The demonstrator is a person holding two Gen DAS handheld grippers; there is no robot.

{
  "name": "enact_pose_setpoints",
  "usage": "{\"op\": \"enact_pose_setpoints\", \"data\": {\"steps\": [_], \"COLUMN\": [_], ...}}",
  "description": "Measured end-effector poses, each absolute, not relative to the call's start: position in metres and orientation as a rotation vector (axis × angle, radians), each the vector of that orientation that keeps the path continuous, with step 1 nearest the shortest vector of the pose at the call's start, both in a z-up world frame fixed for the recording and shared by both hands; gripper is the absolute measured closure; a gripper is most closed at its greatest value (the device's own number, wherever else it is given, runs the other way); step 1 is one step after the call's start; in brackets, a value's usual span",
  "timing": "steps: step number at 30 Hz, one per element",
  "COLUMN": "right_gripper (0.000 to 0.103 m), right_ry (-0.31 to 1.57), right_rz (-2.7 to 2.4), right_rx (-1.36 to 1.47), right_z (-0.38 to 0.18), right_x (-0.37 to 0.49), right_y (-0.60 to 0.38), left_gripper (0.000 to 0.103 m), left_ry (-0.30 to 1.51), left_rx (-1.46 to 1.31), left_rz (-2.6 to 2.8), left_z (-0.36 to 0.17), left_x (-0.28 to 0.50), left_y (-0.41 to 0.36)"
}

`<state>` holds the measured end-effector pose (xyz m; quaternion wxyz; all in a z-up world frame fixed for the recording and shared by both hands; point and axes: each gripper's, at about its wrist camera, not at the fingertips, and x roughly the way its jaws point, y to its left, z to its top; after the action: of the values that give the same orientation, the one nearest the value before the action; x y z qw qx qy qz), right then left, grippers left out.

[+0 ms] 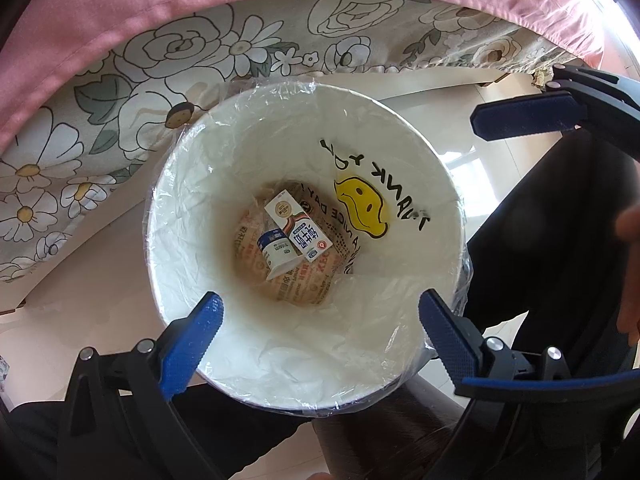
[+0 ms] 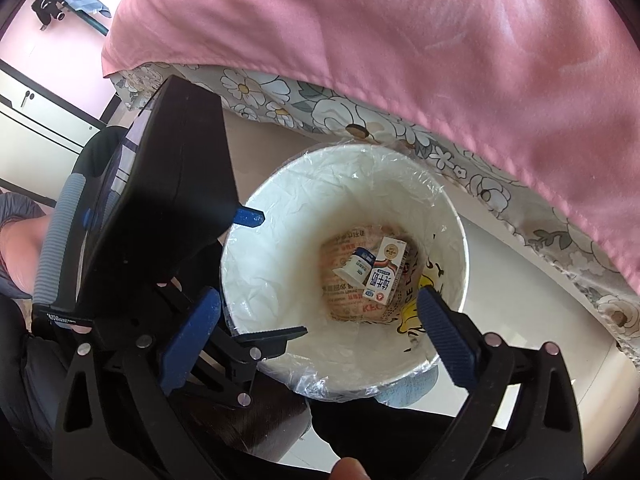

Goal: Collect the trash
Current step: 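Open both tools to drop the yogurt cup and milk carton into the bin, then move both tools back over the bed toward the remaining items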

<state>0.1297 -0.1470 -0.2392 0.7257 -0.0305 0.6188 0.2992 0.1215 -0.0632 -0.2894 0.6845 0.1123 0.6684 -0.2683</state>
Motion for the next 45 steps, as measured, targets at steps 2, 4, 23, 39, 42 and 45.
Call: {"op": "enact_pose_setpoints", "data": {"steps": [2, 4, 23, 39, 42, 45], "right_gripper": [0.007, 0.007, 0.007, 0.007, 0.007, 0.007], "right_ry": [1.358, 1.359, 1.272, 1.119, 1.069, 0.995], "right_rz": [0.659, 0.668, 0.636, 0.560, 0.536, 0.503], "right_rx": [-0.064, -0.058, -0.014, 0.062, 0.051, 0.040], "right_z": [-0.239, -0.238, -0.201, -0.148, -0.139, -0.126], "right_x": [0.129, 0.127, 0.113, 0.090, 0.085, 0.078], "right_y": [-0.148, -0.148, -0.167, -0.206, -0.211, -0.215], "left_gripper": [0.003, 0.003, 0.003, 0.003, 0.003, 0.003], "left_ry": [1.502, 1.499, 1.459, 1.370, 1.348, 1.307], "left_rx": [0.249, 0.246, 0.258, 0.253, 0.245, 0.249], "left_rz": [-0.601, -0.597, -0.571, -0.537, -0.530, -0.516], "left_z": [-0.290, -0.290, -0.276, -0.232, -0.218, -0.204], "left_x": [0.120, 0.120, 0.114, 0.109, 0.112, 0.114], "left_y": [-0.062, -0.064, -0.056, -0.048, -0.046, -0.044]}}
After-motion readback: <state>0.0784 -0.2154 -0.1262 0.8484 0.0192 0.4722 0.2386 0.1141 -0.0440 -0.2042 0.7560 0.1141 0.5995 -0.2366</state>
